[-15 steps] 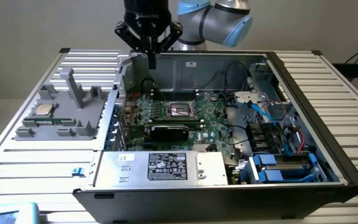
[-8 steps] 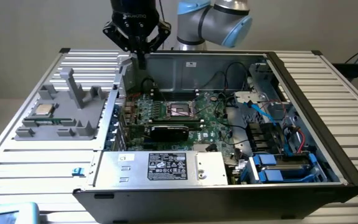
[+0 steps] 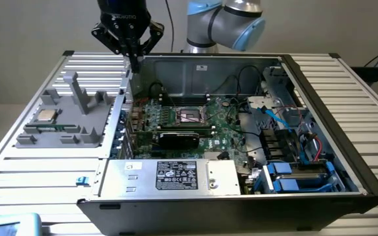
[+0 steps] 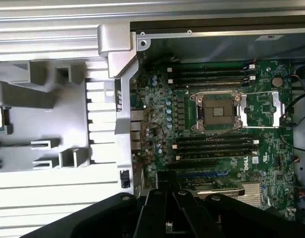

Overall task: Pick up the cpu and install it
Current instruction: 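Reach for the cpu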

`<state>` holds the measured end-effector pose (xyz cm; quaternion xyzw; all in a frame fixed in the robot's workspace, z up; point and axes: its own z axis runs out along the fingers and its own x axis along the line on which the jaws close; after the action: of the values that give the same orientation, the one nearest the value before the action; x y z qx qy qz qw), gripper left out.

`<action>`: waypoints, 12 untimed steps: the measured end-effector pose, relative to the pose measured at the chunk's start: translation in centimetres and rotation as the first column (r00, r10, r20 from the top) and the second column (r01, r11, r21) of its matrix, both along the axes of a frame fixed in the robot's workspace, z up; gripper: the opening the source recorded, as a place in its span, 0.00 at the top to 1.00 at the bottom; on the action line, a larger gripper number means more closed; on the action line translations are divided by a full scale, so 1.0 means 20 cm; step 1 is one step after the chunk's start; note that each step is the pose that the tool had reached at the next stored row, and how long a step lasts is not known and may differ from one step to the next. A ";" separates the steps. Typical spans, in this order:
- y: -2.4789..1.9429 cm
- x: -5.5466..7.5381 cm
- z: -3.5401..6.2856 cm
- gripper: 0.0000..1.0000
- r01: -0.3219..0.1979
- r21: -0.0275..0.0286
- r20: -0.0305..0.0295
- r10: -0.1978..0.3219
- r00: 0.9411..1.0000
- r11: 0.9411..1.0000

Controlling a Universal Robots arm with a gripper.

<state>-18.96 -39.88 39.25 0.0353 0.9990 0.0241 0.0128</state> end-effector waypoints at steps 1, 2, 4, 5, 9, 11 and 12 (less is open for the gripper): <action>0.000 -0.02 0.000 0.89 0.000 0.000 0.000 0.000 1.000 1.000; 0.000 -0.04 -0.001 0.89 0.000 0.000 0.000 0.000 1.000 1.000; 0.000 -0.09 -0.002 0.89 0.000 0.000 0.000 0.000 1.000 1.000; 0.000 -0.11 -0.003 0.89 0.000 0.000 0.000 0.000 1.000 1.000; 0.001 -0.20 -0.007 0.89 0.000 0.000 0.000 0.000 1.000 1.000; 0.001 -0.25 -0.009 0.89 0.000 0.000 0.000 0.000 1.000 1.000; 0.001 -0.27 -0.011 0.89 0.000 0.000 0.000 0.000 1.000 1.000</action>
<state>-24.33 -39.86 39.04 0.0353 0.9990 0.0241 0.0128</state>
